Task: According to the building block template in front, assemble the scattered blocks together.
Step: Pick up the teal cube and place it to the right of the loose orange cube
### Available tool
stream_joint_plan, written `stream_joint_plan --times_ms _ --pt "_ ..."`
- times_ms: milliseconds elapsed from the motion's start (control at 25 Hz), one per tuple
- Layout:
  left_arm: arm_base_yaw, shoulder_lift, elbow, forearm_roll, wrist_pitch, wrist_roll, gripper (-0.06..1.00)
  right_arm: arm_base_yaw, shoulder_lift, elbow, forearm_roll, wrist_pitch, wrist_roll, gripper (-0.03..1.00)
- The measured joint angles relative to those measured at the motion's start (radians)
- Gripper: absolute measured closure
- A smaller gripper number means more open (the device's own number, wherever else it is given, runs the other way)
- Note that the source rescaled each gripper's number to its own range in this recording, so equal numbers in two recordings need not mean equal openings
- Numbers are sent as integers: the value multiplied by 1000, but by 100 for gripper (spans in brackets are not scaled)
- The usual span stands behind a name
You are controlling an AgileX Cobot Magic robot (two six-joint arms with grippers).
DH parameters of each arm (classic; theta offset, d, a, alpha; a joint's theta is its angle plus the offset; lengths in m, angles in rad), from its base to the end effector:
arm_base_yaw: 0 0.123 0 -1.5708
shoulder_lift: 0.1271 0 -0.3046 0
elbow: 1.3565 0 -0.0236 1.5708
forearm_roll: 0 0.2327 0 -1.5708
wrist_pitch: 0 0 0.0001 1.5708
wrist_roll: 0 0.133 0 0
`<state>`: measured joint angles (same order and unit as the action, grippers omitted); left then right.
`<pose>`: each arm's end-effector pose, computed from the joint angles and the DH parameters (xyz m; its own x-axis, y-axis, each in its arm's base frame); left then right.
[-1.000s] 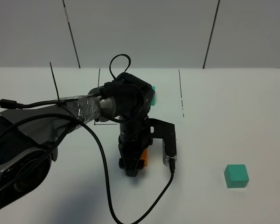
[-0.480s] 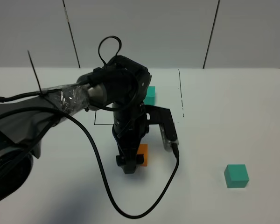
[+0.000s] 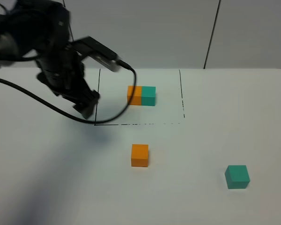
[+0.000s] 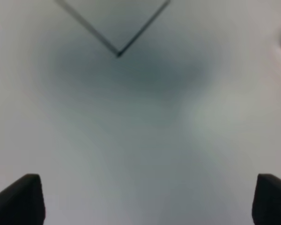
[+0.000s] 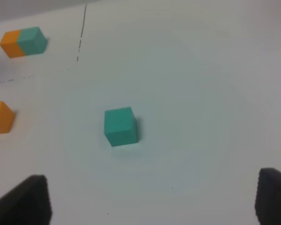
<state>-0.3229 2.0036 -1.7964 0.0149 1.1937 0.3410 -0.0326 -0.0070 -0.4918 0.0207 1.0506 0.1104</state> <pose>0.4077 -0.1345 0.2480 -0.7560 0.6110 -0.2346 0.6067 0.7887 0.0990 -0.0027 0.0025 0.2482 -0.4425 0.1349 -0.8866 0.0703 0.9908 0.1156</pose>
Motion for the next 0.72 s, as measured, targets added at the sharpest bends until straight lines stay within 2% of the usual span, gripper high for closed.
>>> stream_joint_plan --times_ms 160,320,520,720 --pt "191 -159 119 -48 -5 -63 12 0 0 0 0 0 0 22" --pt "338 -354 302 -117 -93 -81 13 0 0 0 0 0 0 22" --pt "371 -637 558 -136 -252 -83 13 0 0 0 0 0 0 22" --pt "371 -894 780 -138 -319 -86 14 0 0 0 0 0 1 22"
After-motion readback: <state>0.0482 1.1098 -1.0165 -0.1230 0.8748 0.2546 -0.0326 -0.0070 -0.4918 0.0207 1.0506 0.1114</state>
